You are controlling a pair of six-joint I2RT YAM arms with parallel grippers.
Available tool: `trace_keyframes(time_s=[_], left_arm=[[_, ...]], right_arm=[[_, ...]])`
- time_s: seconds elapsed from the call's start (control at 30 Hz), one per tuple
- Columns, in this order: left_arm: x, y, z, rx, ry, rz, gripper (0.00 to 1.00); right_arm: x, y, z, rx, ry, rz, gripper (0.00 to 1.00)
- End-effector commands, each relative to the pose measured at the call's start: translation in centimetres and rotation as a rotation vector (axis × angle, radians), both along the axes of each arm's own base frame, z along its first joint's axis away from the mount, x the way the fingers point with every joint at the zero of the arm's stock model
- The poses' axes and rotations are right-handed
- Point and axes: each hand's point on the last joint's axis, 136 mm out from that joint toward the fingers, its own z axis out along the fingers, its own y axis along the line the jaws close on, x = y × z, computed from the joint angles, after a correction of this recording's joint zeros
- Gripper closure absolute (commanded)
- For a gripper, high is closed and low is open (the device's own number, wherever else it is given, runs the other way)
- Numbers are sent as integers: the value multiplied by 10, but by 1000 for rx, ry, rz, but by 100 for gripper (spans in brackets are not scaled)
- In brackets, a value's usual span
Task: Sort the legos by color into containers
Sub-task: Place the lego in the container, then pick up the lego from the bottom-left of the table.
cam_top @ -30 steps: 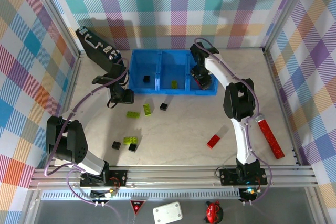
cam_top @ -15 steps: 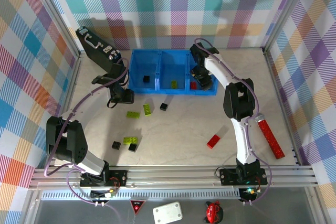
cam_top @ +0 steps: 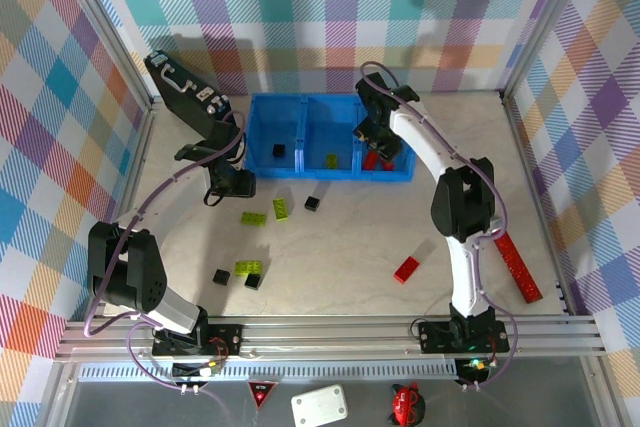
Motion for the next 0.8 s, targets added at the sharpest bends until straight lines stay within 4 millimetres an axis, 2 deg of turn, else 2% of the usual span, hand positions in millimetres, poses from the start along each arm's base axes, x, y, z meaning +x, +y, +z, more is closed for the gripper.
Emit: trace_keyframes(time_s=[0.0,0.1,0.3,0.57,0.77], left_arm=[[-1,2,6,-18,2,10,47],[-1,2,3,-15,12,15,47],[-3,1,2,-20,37,29,47],[-18,-6,-4,-45,120,82,47],[-46,-11,-20,-53,193,165,45]], right_arm=[[-10,11,7,-38,-22,268,28],[-21,22,9,-52,-48,454,28],[-51,29,6,-35,-41,676,28],[-92,24,2,-70,4,777,29],[-112,22,9,-44,-4,792,28]])
